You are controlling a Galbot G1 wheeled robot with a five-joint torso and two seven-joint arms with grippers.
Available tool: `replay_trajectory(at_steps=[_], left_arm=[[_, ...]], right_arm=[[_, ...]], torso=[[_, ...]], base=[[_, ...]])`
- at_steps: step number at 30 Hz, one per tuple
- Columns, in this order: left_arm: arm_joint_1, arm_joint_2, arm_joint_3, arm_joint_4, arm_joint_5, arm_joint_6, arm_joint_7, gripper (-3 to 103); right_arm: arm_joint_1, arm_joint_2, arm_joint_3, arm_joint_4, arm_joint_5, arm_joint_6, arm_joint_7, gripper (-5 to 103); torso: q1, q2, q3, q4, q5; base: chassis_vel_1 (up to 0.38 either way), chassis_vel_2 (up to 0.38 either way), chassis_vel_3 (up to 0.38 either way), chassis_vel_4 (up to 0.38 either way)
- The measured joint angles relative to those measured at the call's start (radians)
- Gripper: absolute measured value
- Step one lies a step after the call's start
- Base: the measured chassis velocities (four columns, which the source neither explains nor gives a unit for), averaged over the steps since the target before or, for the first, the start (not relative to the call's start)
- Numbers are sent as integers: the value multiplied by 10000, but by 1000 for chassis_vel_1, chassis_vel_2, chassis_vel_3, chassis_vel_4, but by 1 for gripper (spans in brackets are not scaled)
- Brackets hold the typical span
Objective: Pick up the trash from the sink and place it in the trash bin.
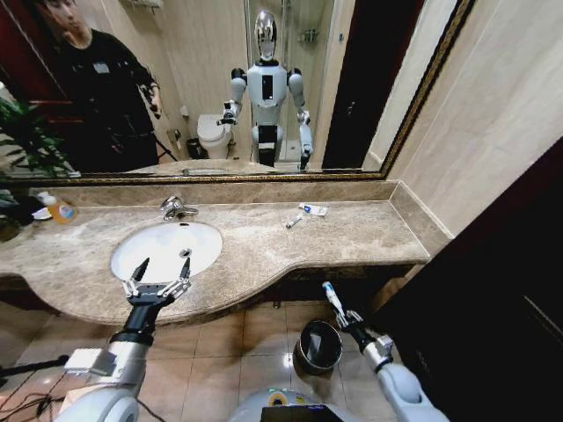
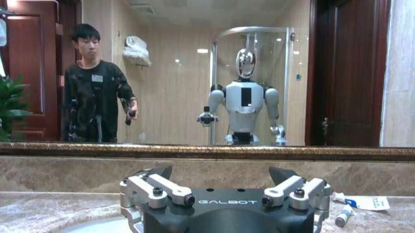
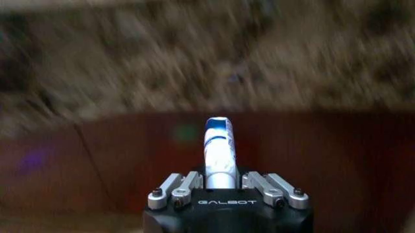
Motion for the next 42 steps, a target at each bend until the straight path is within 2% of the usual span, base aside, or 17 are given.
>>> replay_trajectory(at_steps=[8,10,15,31,32,35,36,38,41,42], left_arm=[[0,0,-1,0,0,0,0,100],[0,0,0,0,0,0,0,100],[0,0,0,0,0,-1,0,100],[0,0,0,0,0,0,0,100],[-1,0,0,0,0,0,0,100],[0,0,0,0,0,0,0,100],[0,0,0,0,0,0,0,100],[0,0,0,0,0,0,0,100],[0,0,0,0,0,0,0,100],[0,0,0,0,0,0,0,100]], right_arm=[[697,216,-484,-2299,-107,618,627,25],[1104,170,-869,-3438,-248,1183,866,25],[1557,490,-976,-4597,-589,1641,1081,25],[1614,685,-1019,-4848,-847,1874,1349,25],[1589,705,-1019,-4817,-893,1876,1428,23],[1557,715,-1018,-4778,-927,1877,1485,26],[1514,713,-1017,-4740,-937,1877,1496,36],[1489,704,-1018,-4722,-941,1877,1495,36],[1448,686,-1018,-4685,-945,1890,1498,52],[1448,686,-1018,-4685,-945,1890,1498,52]], torso=[[0,0,0,0,1],[0,0,1,1,-1],[0,0,0,0,4],[0,0,0,0,0],[0,0,0,0,0],[0,0,0,0,0],[0,0,0,0,-1],[0,0,0,0,0],[0,0,0,0,-1],[0,0,0,0,-1]], base=[[0,0,0,0],[0,0,0,0],[0,0,0,0],[0,0,0,0],[0,0,0,0],[0,0,0,0],[0,0,0,0],[0,0,0,0],[0,0,0,0],[0,0,0,0]])
